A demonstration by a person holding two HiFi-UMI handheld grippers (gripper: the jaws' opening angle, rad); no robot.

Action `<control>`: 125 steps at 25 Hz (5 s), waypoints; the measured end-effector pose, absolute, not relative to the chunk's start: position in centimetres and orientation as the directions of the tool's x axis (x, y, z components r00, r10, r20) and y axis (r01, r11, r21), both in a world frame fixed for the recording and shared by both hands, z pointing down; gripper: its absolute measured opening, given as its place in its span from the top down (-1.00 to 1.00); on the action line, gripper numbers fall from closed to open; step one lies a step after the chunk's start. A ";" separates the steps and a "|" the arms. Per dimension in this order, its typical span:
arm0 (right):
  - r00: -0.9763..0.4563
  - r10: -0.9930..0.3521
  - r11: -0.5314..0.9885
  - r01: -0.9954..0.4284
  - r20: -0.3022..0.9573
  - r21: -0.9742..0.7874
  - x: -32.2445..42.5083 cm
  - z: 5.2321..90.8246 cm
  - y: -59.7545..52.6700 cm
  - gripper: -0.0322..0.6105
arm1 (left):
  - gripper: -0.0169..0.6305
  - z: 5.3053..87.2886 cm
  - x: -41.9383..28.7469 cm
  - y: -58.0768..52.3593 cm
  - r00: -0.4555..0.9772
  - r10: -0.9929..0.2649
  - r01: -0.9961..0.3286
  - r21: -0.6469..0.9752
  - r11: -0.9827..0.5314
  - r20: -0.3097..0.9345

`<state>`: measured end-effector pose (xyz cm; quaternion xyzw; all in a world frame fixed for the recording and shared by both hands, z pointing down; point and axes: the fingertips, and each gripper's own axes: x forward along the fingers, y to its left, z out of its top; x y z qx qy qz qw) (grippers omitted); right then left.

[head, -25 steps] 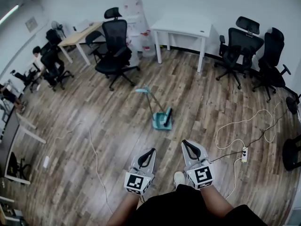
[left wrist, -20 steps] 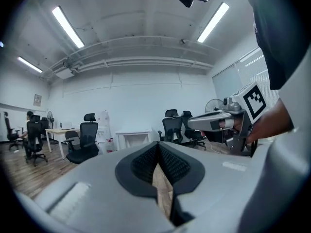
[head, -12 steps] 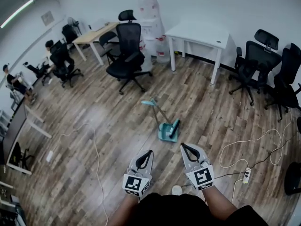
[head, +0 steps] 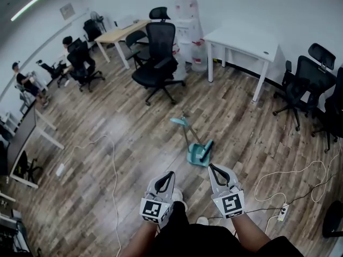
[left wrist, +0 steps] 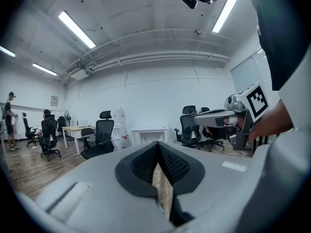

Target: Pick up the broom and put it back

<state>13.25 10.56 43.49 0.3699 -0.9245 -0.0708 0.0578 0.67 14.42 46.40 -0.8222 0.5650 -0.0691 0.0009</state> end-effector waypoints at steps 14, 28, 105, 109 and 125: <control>-0.719 -0.693 0.716 -0.679 0.050 0.162 4.9 42.0 1.3 0.89 | 0.89 44.6 -6.5 4.5 0.399 -0.914 -0.913 -0.067 -0.403 0.070; -0.684 -0.719 0.695 -0.710 0.124 0.118 -2.4 44.8 -5.3 0.89 | 0.89 46.1 -14.3 -2.3 0.458 -0.884 -0.886 -0.037 -0.463 0.097; -0.532 -0.574 0.776 -0.596 0.622 0.208 -2.5 73.5 -21.7 0.61 | 0.89 61.1 -15.3 -11.7 0.376 -0.837 -0.924 0.098 -0.369 0.397; -0.511 -0.594 0.749 -0.632 0.622 0.196 -1.4 73.3 -21.5 0.62 | 0.89 60.6 -14.8 -11.5 0.400 -0.831 -0.913 0.097 -0.395 0.387; -0.431 -0.698 0.619 -0.765 0.572 0.180 4.2 71.1 -21.1 0.62 | 0.89 58.6 -11.2 -11.2 0.496 -0.793 -0.857 0.049 -0.514 0.354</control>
